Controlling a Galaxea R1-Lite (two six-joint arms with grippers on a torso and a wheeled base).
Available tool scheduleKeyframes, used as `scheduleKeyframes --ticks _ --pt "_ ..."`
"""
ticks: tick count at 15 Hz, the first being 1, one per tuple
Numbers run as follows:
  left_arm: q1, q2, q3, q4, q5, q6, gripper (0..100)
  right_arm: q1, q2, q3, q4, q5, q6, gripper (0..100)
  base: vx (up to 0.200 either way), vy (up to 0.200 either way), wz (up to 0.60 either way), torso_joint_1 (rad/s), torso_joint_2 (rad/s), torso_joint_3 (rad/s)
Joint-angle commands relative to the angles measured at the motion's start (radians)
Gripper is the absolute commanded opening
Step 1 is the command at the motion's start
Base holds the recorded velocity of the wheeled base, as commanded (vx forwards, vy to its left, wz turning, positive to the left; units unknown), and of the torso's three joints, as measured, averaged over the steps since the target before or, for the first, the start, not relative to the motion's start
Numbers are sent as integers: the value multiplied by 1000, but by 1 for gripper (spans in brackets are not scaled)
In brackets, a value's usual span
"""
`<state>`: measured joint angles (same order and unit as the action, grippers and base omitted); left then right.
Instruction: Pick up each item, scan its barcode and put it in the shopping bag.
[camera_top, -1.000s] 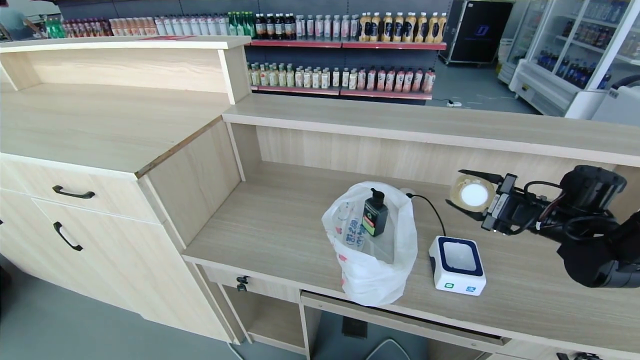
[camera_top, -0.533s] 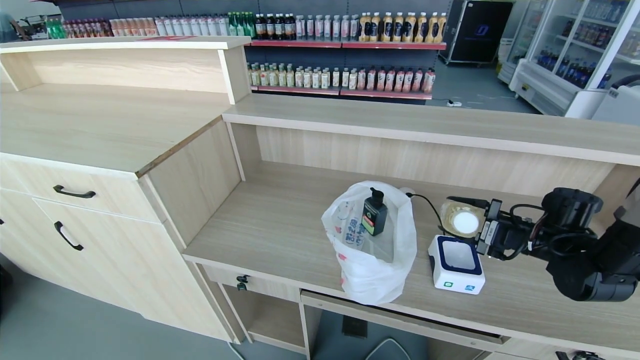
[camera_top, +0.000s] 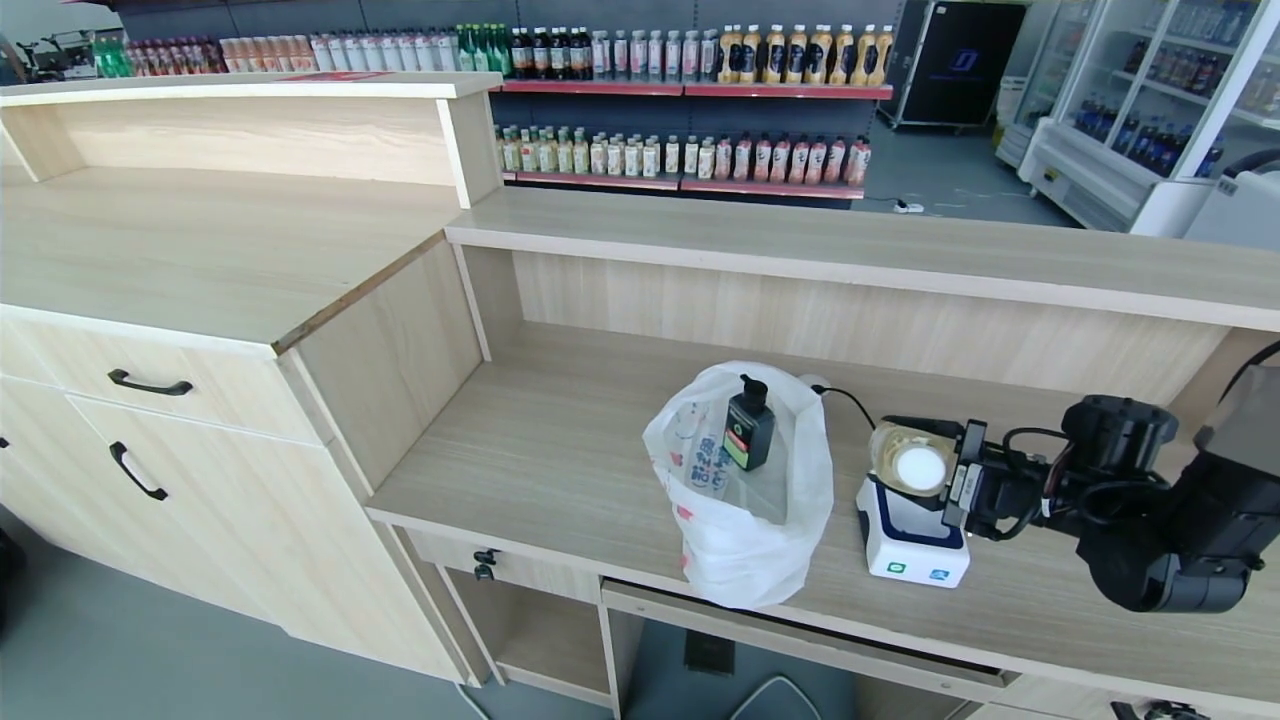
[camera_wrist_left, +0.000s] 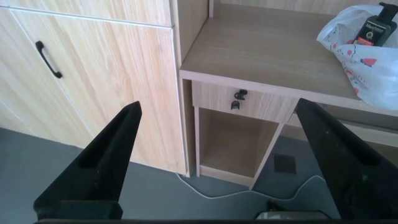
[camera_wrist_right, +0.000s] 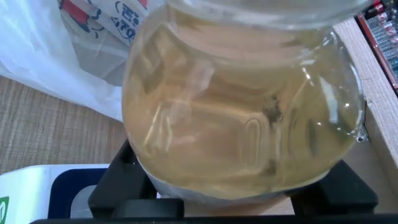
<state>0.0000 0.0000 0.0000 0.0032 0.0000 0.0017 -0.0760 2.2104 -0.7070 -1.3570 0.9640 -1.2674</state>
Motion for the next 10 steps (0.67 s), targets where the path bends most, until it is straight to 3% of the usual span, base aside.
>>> scheduleKeyframes --ticks 1,10 --pt "0 0 0 0 0 0 100 1 23 -6 -1 -1 -4 0 0 0 0 0 0 0" --pt "0 0 0 0 0 0 100 12 52 -42 -1 -1 -18 0 0 0 0 0 0 0"
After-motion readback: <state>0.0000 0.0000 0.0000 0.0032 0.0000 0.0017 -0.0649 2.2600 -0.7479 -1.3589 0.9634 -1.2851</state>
